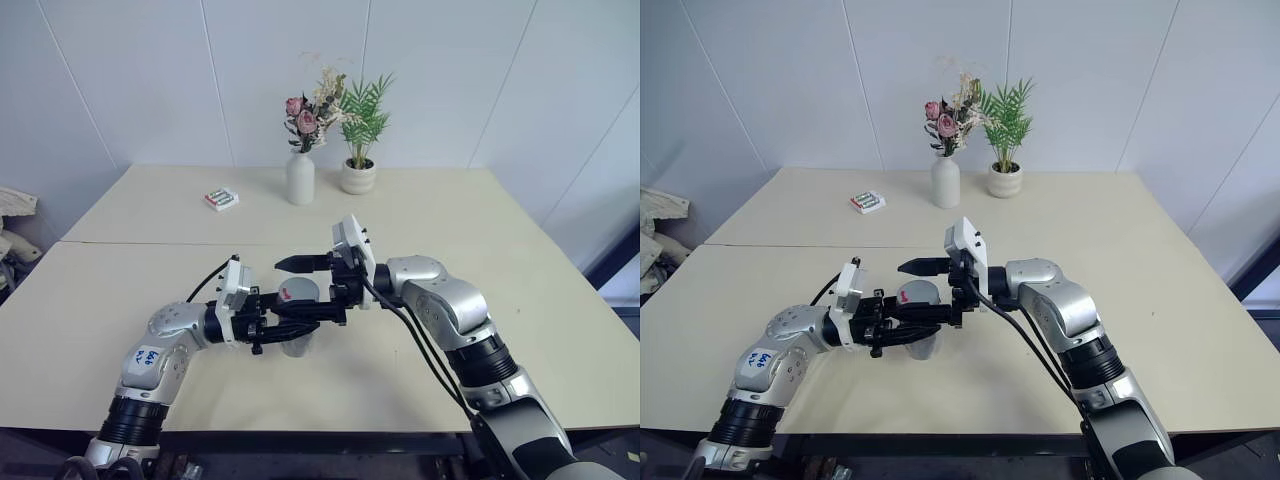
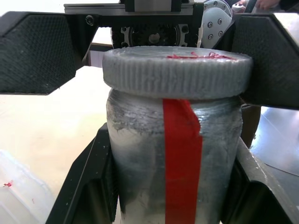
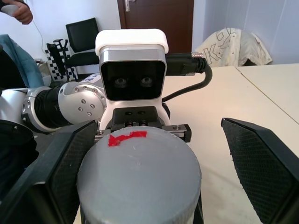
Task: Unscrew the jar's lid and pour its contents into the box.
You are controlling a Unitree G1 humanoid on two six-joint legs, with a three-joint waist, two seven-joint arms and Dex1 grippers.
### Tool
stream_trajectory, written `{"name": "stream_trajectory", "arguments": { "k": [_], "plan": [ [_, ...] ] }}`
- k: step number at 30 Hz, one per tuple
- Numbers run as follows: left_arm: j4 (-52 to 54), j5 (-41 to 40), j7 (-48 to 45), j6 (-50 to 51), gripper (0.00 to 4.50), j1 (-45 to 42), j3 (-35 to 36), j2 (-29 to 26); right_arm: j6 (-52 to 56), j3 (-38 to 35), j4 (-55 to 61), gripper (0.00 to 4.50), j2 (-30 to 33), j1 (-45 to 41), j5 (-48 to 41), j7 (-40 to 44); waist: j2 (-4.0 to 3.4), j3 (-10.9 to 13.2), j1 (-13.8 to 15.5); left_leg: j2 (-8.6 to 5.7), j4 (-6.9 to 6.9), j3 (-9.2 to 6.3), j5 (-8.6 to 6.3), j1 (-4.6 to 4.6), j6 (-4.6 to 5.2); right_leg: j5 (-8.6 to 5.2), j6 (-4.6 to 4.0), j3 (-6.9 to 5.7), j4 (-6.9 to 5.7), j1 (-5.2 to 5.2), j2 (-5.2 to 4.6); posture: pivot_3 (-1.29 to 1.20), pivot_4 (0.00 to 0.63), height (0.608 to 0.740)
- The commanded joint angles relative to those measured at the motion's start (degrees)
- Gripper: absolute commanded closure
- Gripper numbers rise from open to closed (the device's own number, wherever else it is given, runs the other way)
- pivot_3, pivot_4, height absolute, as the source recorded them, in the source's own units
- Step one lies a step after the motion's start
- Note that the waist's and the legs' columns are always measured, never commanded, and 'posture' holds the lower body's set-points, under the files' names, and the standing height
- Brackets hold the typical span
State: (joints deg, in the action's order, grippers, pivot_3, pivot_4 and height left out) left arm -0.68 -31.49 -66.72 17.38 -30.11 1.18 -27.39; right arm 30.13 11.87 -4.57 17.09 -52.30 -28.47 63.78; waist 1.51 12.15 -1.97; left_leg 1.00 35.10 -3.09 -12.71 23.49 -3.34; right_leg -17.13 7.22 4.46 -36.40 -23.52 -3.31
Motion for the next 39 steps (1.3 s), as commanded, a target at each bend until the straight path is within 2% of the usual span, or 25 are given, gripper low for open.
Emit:
{"name": "stream_trajectory", "arguments": {
  "k": [1,19,28,34,39],
  "plan": [
    [2.36,-0.78,-1.21,-2.23,2.37,0.03,0.37,0.26,-0.99,-4.67,-0.42,0.04,2.03,1.04,0.07,-2.15,0.0,0.0,0.03,0.0,0.0,0.0,0.0,0.0,0.0,0.0,0.0,0.0,0.0,0.0,0.0,0.0,0.15,0.74],
    [2.26,-0.74,-0.93,-3.27,2.37,0.48,0.66,0.69,-1.26,-10.53,0.21,0.04,8.85,5.21,-2.24,-3.5,0.0,0.0,0.2,-0.01,0.01,0.01,0.0,-0.01,0.0,0.0,0.0,0.02,0.0,0.01,0.0,0.0,0.15,0.74],
    [0.45,-0.53,-2.96,-6.65,2.37,0.85,2.64,-0.22,-3.57,-12.6,0.49,0.04,14.08,9.04,-2.83,2.17,-0.02,0.02,-0.1,-0.01,-0.02,0.16,0.0,-0.04,0.01,0.0,0.01,0.18,0.05,0.0,0.02,0.0,0.15,0.74],
    [-2.43,0.02,-4.03,-10.22,2.37,-0.34,2.72,-0.02,-6.99,-13.28,3.87,0.04,11.95,9.15,-5.85,5.47,-0.02,0.02,-0.19,-0.01,-0.01,0.35,0.0,-0.15,0.03,0.03,0.07,0.4,0.03,0.04,0.04,0.0,0.15,0.74],
    [-6.06,-0.83,-5.49,-14.27,2.37,-2.28,3.25,2.24,-2.86,-10.0,9.03,0.04,8.27,7.66,-8.9,5.35,-0.02,0.02,-0.19,0.02,-0.01,0.34,0.0,-0.15,0.03,0.04,0.08,0.41,0.01,0.03,0.06,0.0,0.15,0.74]
  ]
}}
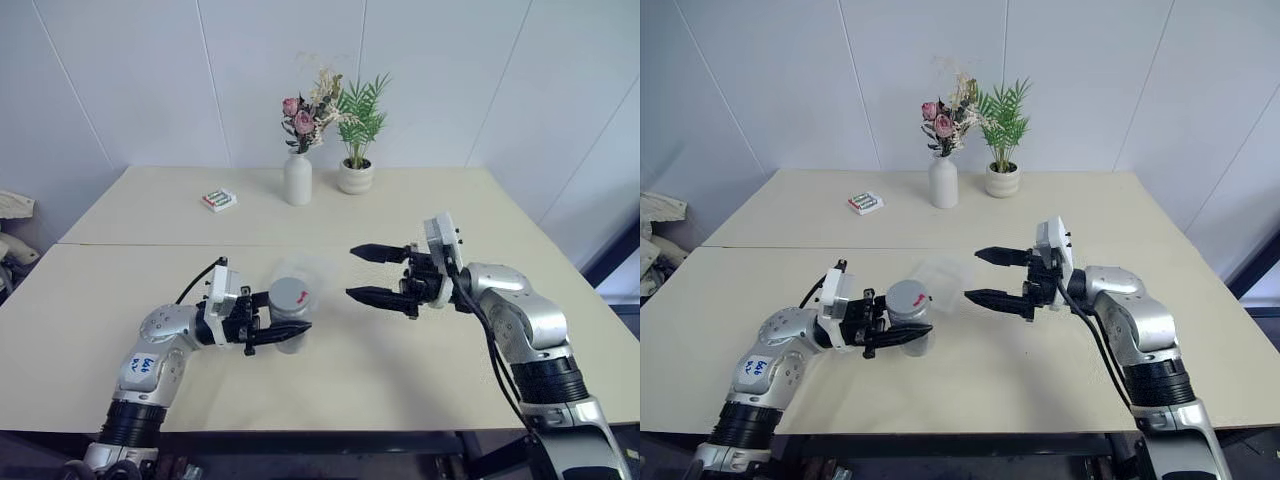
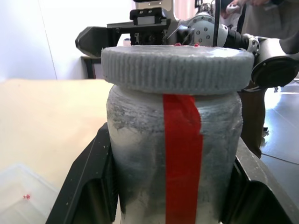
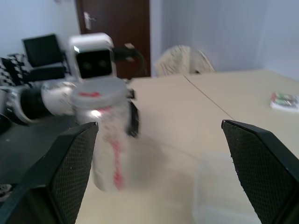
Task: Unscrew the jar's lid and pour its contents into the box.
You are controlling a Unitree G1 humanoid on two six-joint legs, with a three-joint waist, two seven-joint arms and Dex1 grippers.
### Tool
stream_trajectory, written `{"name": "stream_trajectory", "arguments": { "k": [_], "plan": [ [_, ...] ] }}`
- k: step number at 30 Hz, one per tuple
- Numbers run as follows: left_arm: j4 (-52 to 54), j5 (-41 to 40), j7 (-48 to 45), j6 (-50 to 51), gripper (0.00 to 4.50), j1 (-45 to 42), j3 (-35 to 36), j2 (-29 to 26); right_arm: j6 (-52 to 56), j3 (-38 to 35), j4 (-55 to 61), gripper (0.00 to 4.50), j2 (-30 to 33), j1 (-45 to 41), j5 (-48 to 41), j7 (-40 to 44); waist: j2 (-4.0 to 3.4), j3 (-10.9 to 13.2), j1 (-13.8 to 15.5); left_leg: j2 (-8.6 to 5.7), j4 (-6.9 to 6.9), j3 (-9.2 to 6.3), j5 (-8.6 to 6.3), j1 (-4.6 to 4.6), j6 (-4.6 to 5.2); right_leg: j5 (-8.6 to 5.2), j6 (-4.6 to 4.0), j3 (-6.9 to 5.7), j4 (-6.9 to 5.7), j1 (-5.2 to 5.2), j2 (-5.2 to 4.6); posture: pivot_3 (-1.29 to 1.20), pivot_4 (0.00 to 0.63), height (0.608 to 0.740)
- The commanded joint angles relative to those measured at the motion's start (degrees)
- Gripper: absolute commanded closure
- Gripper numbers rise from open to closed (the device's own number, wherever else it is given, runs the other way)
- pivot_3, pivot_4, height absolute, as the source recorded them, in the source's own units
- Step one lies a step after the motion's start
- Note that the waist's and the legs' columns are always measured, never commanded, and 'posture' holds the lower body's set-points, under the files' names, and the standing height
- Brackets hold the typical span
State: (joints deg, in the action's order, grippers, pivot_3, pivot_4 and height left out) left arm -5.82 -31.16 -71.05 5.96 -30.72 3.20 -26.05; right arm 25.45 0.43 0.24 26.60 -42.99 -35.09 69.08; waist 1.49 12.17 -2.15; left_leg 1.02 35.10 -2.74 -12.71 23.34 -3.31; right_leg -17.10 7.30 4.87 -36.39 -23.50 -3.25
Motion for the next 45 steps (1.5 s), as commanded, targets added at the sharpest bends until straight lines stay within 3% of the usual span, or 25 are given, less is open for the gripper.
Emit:
{"name": "stream_trajectory", "arguments": {
  "k": [1,11,19,33,45],
  "plan": [
    [-1.52,-1.15,-1.48,-3.57,2.37,-1.94,1.34,1.29,2.3,2.0,4.73,0.04,-1.6,-1.78,-2.28,-0.11,0.0,0.0,0.01,0.0,0.01,0.01,0.0,0.0,0.0,0.0,0.0,0.01,0.0,0.0,0.0,0.0,0.15,0.74],
    [-2.72,-1.77,-4.53,-0.2,2.37,-2.32,-0.22,1.63,-1.38,7.86,4.47,0.04,-5.85,-3.1,4.85,-3.87,0.0,0.0,0.02,0.0,0.02,0.01,0.0,0.0,0.0,0.01,0.01,0.02,-0.03,-0.01,0.0,0.0,0.15,0.74],
    [-2.8,-1.2,-5.88,1.34,2.37,-1.86,-0.65,0.81,1.54,9.64,3.16,0.04,-4.56,-6.17,7.7,-4.7,0.0,0.0,0.02,0.0,0.03,0.0,0.0,-0.02,0.0,0.0,0.01,0.02,-0.06,-0.02,0.01,0.0,0.15,0.74],
    [-3.92,-0.21,-6.63,0.15,2.37,-2.12,-1.4,1.4,9.3,9.92,4.67,0.04,-5.85,-7.34,4.84,-4.98,0.0,0.0,-0.01,0.0,0.03,0.01,0.0,-0.01,0.0,0.0,0.0,0.02,-0.06,-0.02,0.01,0.0,0.15,0.74],
    [-3.84,0.03,-5.86,-0.47,2.37,-1.97,-1.89,2.46,9.22,10.01,4.29,0.04,-8.95,-8.21,4.88,-6.42,0.0,0.0,-0.02,0.0,0.02,0.01,0.0,-0.01,0.0,0.0,0.0,0.02,-0.05,-0.02,0.0,0.0,0.15,0.74]
  ]
}}
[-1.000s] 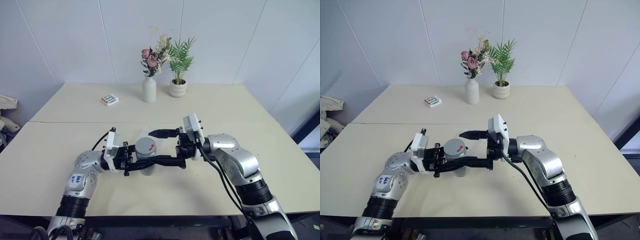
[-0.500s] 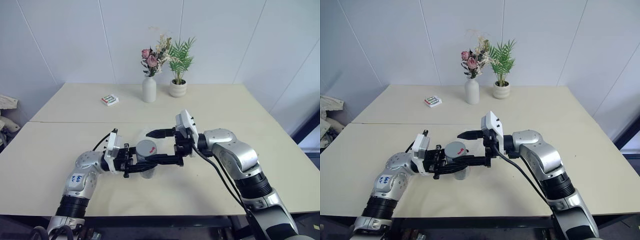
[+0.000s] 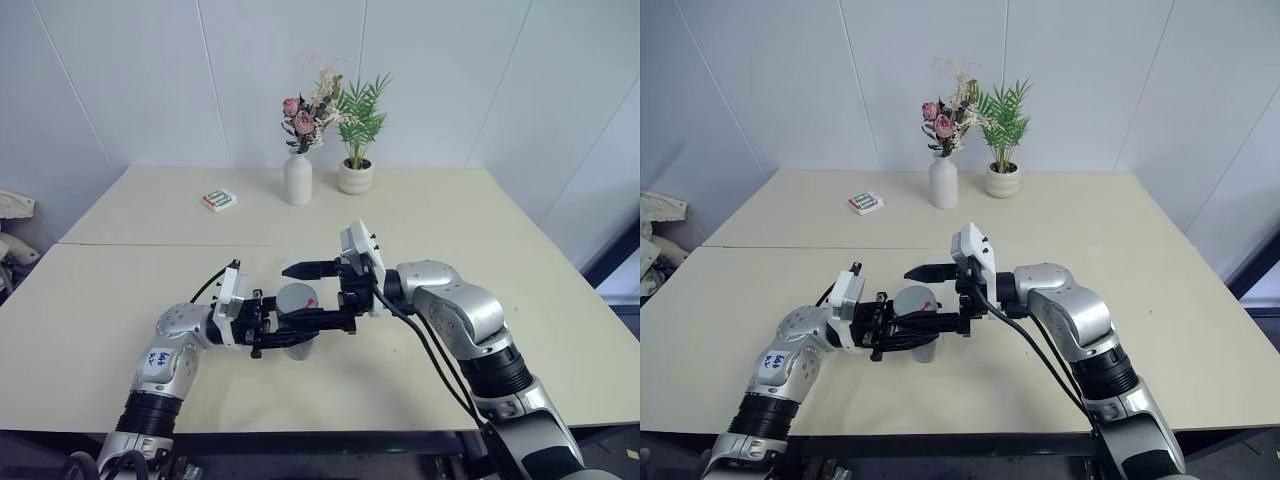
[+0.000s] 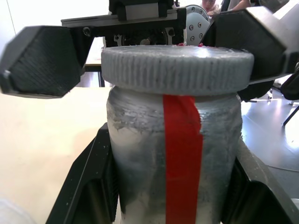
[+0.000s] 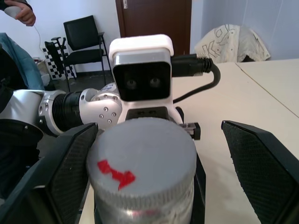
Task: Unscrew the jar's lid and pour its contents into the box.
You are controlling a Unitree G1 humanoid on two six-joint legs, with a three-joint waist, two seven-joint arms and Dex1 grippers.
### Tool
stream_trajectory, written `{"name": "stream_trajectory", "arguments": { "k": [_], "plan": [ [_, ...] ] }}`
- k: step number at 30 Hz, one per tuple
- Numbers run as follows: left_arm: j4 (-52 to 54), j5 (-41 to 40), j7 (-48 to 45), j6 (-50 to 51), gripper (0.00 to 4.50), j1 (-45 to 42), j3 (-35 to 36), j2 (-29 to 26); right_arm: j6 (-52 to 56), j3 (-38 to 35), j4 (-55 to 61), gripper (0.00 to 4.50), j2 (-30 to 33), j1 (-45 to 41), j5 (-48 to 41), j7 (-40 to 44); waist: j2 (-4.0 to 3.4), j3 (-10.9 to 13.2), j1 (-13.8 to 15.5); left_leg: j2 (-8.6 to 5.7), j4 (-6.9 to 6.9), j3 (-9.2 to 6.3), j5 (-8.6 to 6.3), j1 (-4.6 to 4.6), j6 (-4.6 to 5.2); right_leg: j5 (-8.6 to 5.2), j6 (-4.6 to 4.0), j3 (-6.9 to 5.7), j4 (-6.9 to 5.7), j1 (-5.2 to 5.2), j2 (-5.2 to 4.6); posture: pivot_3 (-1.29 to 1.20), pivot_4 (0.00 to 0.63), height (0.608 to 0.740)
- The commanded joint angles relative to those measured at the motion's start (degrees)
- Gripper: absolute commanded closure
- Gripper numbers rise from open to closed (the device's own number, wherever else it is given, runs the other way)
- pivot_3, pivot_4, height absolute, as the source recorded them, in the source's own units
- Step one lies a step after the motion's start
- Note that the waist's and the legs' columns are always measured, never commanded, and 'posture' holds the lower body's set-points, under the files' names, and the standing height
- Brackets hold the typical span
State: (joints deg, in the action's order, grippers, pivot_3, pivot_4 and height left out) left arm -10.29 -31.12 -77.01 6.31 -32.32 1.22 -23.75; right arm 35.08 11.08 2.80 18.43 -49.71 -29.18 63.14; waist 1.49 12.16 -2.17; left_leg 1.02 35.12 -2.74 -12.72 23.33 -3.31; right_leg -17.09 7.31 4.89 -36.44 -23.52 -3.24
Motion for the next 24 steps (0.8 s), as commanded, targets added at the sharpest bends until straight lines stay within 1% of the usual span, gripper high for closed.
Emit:
{"name": "stream_trajectory", "arguments": {
  "k": [1,8,14,24],
  "plan": [
    [0.72,0.0,0.18,-0.81,2.37,-0.32,0.11,0.22,-0.51,-0.58,1.63,0.04,-1.05,-1.57,-0.97,-0.59,0.0,0.0,0.0,0.0,0.0,0.0,0.0,0.0,0.0,0.0,0.0,0.0,0.0,0.0,0.0,0.0,0.15,0.74],
    [0.97,-0.08,0.5,-0.83,2.37,-0.26,0.25,0.35,-1.75,-0.68,-0.17,0.04,-1.85,-1.95,0.11,-1.12,0.0,0.0,-0.01,0.0,0.0,0.0,0.0,0.0,0.0,0.0,0.0,0.0,0.0,0.0,0.0,0.0,0.15,0.74],
    [1.52,-0.4,0.81,-0.63,2.37,0.07,0.5,-0.02,-2.21,-1.57,-0.9,0.04,-0.11,-1.52,0.23,-0.81,0.0,0.0,-0.04,0.0,0.0,0.0,0.0,0.0,0.0,0.0,0.0,0.0,0.0,0.0,0.0,0.0,0.15,0.74],
    [1.75,-0.6,1.38,-0.58,2.37,0.21,0.47,-0.05,-2.33,-3.91,-1.97,0.04,4.62,-0.36,-0.37,-0.01,0.0,0.0,-0.1,0.0,-0.01,0.0,0.0,0.0,0.0,0.0,0.0,0.0,0.01,0.0,0.0,0.0,0.15,0.74]
  ]
}}
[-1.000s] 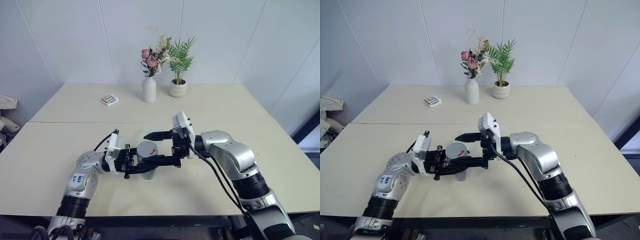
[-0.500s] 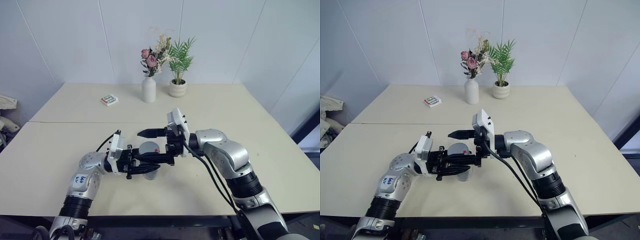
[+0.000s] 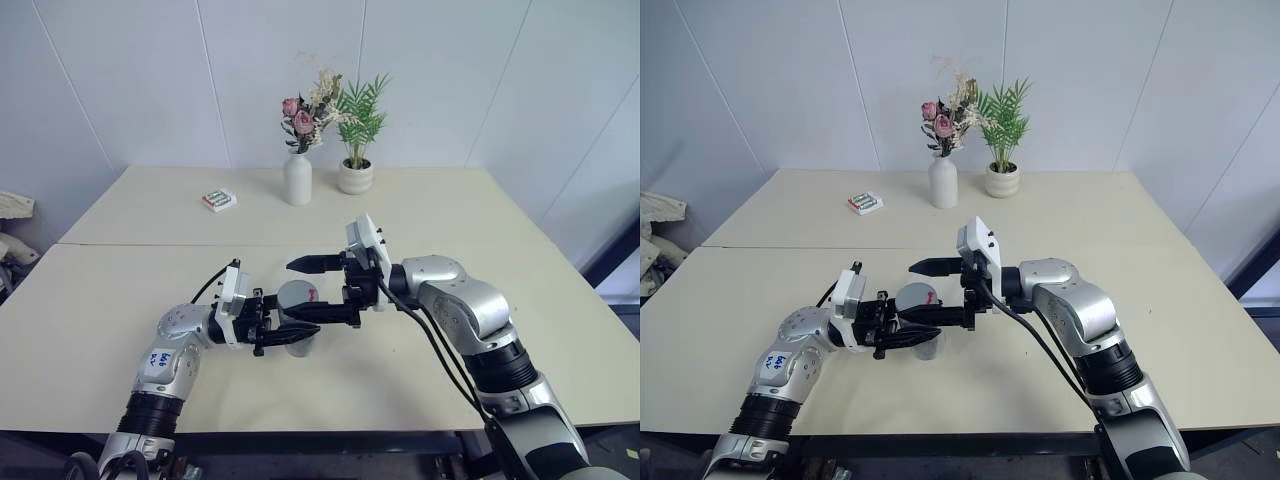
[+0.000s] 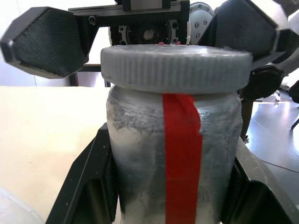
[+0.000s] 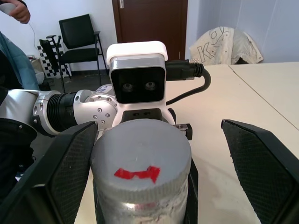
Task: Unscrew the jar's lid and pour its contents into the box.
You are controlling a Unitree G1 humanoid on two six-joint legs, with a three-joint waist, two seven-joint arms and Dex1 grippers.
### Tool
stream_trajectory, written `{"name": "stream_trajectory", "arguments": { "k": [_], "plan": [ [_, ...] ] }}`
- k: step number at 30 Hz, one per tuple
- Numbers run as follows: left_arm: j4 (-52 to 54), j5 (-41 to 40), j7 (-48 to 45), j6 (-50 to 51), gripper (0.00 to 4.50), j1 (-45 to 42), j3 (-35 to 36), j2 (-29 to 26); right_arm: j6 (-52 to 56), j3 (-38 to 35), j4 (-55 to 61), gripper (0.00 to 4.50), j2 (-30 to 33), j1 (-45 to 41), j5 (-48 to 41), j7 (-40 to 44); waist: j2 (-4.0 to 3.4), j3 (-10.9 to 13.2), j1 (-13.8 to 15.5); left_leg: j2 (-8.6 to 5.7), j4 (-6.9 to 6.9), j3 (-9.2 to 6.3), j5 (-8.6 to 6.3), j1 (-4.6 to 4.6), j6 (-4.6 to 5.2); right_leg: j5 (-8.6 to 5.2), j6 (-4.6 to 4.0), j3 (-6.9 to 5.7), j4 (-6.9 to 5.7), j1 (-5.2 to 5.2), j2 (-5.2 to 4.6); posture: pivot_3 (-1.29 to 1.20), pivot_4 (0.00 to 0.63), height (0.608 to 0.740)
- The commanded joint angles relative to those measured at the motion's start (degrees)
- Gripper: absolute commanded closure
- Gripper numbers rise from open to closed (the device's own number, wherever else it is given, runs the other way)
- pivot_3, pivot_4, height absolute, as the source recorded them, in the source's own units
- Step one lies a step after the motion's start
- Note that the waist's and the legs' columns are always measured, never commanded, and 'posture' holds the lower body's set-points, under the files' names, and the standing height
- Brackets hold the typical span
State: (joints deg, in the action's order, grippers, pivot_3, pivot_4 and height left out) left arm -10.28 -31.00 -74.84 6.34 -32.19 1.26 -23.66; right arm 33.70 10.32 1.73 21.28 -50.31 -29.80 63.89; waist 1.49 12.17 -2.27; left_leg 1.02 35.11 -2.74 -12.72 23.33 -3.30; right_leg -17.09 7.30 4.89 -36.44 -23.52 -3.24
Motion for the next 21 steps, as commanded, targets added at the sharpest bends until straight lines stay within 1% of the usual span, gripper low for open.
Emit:
{"name": "stream_trajectory", "arguments": {
  "k": [1,21],
  "plan": [
    [1.71,-0.73,-0.77,-0.62,2.37,0.06,0.42,-0.14,-1.04,-3.31,-1.13,0.04,2.11,0.22,0.24,-0.71,0.0,0.0,0.01,0.0,0.0,0.0,0.0,0.0,0.0,0.0,0.0,0.0,0.0,0.0,0.0,0.0,0.15,0.74],
    [1.8,-0.85,-0.53,-0.54,2.37,0.26,0.58,-0.08,-2.35,-6.44,-5.86,0.04,6.79,0.65,1.1,0.32,0.0,0.0,-0.07,-0.01,-0.02,0.01,0.0,0.01,0.0,0.0,0.0,0.02,0.03,0.0,0.0,0.0,0.15,0.74]
  ]
}}
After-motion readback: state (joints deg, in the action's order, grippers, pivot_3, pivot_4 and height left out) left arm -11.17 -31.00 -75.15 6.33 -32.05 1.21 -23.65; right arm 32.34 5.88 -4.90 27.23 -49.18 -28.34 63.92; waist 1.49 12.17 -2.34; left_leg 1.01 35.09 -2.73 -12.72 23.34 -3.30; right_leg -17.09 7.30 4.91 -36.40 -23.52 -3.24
